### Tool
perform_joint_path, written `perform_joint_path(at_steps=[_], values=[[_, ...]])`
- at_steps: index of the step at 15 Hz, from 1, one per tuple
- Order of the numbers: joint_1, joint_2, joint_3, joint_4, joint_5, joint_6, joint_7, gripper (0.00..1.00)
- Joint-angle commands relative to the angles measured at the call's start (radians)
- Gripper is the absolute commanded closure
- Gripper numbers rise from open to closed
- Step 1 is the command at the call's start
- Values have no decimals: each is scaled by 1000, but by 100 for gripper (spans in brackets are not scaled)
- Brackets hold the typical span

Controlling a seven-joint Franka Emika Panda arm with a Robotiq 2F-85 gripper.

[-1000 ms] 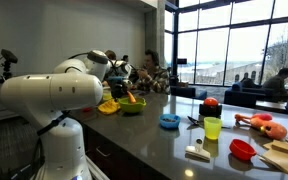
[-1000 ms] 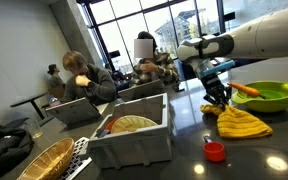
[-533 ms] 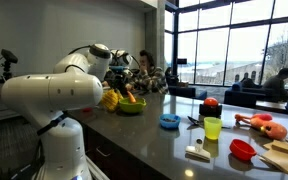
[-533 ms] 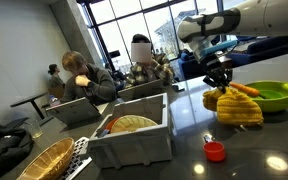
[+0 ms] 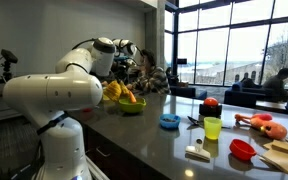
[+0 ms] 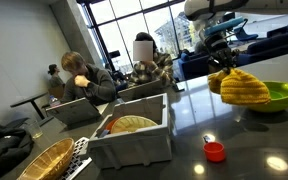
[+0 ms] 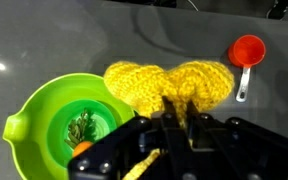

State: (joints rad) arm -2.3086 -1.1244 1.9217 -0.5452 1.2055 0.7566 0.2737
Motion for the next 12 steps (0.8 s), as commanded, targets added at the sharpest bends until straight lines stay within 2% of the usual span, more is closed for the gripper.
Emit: perform_joint_path(at_steps=[1, 7, 12], values=[[-67, -1, 15, 27, 12, -42, 84, 97], [-162, -8, 39, 32, 16, -71, 165, 97], [-197, 20, 47, 61, 20, -77, 200, 97]])
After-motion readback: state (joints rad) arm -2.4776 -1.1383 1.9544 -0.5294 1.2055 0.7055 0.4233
